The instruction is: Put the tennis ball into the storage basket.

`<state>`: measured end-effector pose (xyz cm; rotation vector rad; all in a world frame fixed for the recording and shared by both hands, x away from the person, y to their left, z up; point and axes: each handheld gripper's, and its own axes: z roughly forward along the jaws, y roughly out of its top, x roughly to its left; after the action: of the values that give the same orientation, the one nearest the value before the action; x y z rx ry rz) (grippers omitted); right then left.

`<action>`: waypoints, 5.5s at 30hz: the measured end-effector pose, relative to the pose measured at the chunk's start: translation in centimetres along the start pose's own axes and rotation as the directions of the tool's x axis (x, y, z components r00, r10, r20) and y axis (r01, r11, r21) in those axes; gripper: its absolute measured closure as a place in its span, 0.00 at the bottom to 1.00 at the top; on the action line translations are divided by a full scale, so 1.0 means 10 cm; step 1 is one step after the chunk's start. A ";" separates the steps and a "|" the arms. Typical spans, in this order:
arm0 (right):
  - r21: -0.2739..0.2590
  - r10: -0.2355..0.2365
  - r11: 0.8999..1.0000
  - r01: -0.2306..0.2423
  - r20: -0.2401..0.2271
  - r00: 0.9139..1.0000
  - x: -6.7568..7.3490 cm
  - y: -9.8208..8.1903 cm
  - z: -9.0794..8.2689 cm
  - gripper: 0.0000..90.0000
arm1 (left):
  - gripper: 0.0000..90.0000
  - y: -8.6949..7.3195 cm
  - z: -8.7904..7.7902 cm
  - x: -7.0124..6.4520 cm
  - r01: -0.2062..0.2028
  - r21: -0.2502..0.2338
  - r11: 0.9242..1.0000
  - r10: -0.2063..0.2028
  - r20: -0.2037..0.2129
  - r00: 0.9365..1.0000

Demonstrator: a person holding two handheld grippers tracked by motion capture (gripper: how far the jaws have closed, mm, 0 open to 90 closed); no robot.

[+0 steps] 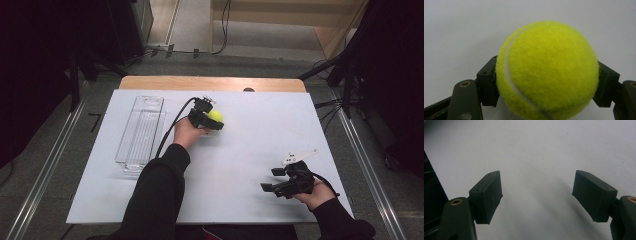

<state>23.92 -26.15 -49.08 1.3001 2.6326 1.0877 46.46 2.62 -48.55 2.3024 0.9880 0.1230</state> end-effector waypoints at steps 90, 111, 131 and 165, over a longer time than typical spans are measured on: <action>-0.007 0.009 1.000 -0.009 0.014 1.000 0.00 -0.02 -0.03 0.24 | 0.29 -0.15 -1.20 -0.35 -0.102 0.034 0.994 0.093 0.205 0.974; -0.007 0.011 1.000 -0.011 0.016 1.000 0.00 -0.02 -0.04 0.24 | 0.29 -0.15 -1.49 -0.23 -0.095 0.006 0.995 0.093 0.173 0.981; -0.006 0.008 1.000 -0.008 0.015 1.000 0.00 -0.02 -0.03 0.24 | 0.29 -0.21 -1.59 -0.08 -0.062 -0.003 0.998 0.061 0.140 0.988; 0.001 -0.017 1.000 0.017 0.001 1.000 0.01 0.05 0.01 0.24 | 0.29 -0.43 -1.82 0.29 0.059 -0.044 0.997 -0.059 0.020 0.998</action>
<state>24.21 -25.80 -48.88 1.2756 2.6389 1.0840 40.07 16.11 -36.86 2.2278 1.0327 0.0983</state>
